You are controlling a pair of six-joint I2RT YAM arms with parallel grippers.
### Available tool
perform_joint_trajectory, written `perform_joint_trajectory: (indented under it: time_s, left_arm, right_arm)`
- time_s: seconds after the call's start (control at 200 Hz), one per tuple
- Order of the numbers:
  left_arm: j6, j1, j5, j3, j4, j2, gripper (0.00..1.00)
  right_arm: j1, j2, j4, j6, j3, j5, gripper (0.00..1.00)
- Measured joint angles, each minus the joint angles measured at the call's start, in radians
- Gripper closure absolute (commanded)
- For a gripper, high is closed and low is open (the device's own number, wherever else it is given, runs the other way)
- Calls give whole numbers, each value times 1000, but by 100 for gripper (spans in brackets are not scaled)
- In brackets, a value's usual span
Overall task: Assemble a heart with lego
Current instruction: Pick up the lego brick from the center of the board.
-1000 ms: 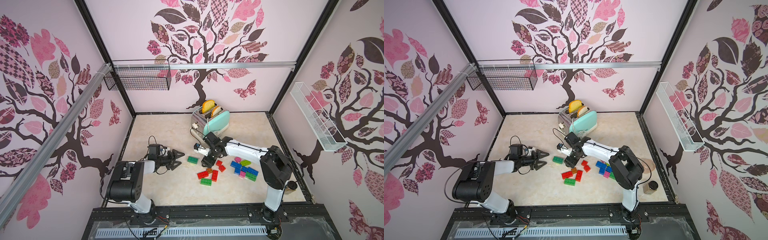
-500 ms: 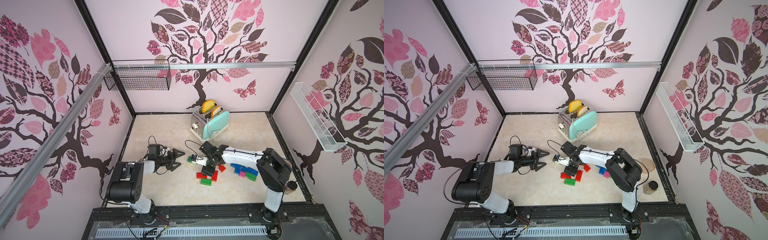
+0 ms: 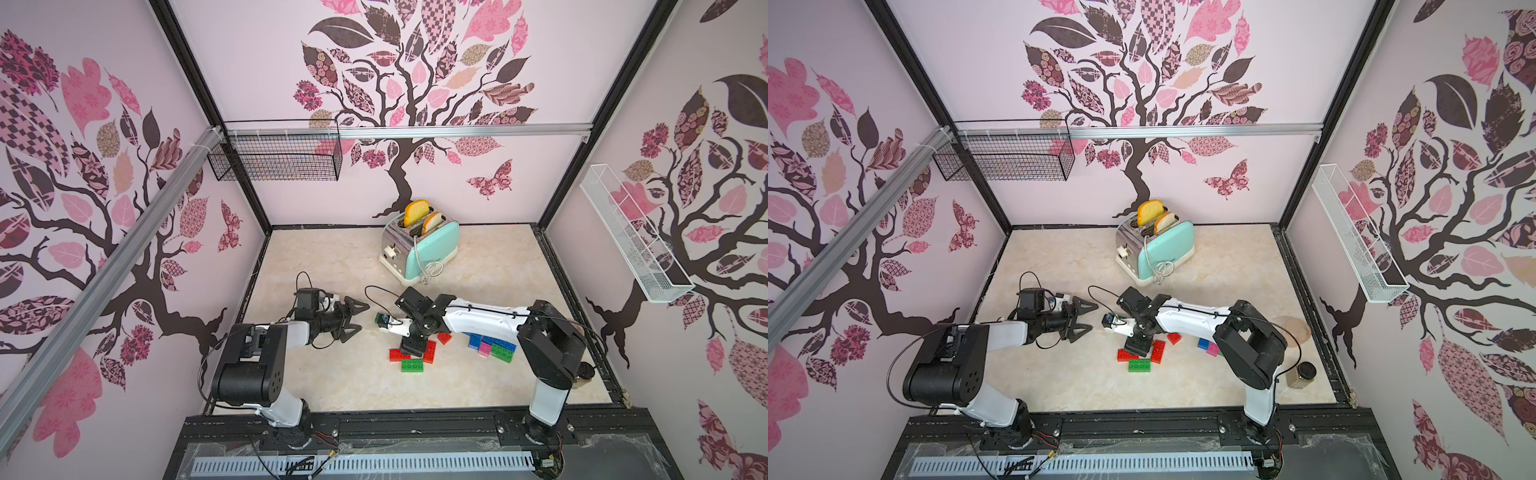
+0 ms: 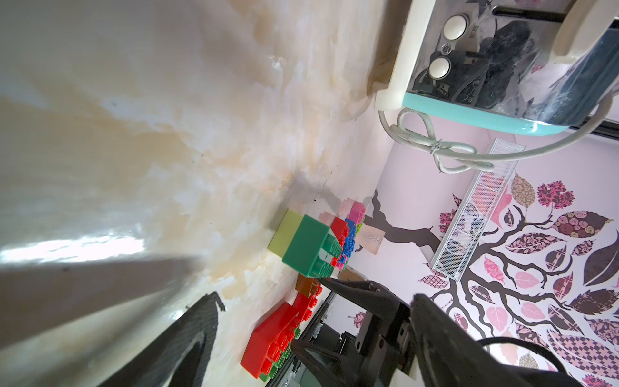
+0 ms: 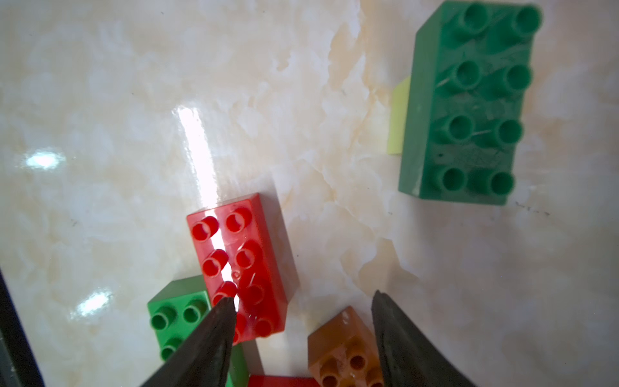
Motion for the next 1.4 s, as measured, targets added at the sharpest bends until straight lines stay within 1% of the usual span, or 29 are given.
perform_joint_trajectory:
  time_s: [0.16,0.245,0.28,0.585,0.64,0.72,0.82,0.865,0.97,1.035,1.11,1.14,1.23,1.305,1.4]
  left_arm:
    - [0,0,0,0,0,0,7]
    - [0,0,0,0,0,0,5]
    - [1,0,0,0,0,0,3]
    - [1,16,-3,0,-2,-15,3]
    - [2,17,-3,0,-3,-16,3]
    - [4,18,-3,0,-6,-19,3]
    - [8,20,-3,0,-11,-21,3]
    - [11,20,-3,0,-12,-21,3]
    - [15,21,-3,0,-12,-21,3]
    - [16,22,-3,0,-13,-21,3]
    - [16,24,-3,0,-13,-21,3]
    - [17,24,-3,0,-13,-21,3]
    - [18,24,-3,0,-13,-21,3]
    - [18,24,-3,0,-13,-21,3]
    - [18,24,-3,0,-13,-21,3]
  right_arm:
    - [16,-35,-5,3,3,-45,32]
    - [31,-26,-12,3,4,-58,32]
    - [40,-18,-15,3,5,-60,32]
    - [74,42,-28,14,14,-61,32]
    - [74,56,-31,18,28,-57,34]
    - [74,78,-31,20,45,-51,39]
    - [74,99,-31,23,55,-39,47]
    - [74,105,-32,27,58,-36,53]
    - [74,120,-31,30,68,-26,58]
    - [74,124,-31,31,71,-21,57]
    - [74,125,-31,34,71,-14,47]
    - [72,125,-31,34,71,-12,46]
    - [68,125,-32,37,71,-8,51]
    - [64,125,-32,40,71,-5,57]
    - [60,125,-31,41,70,-4,60]
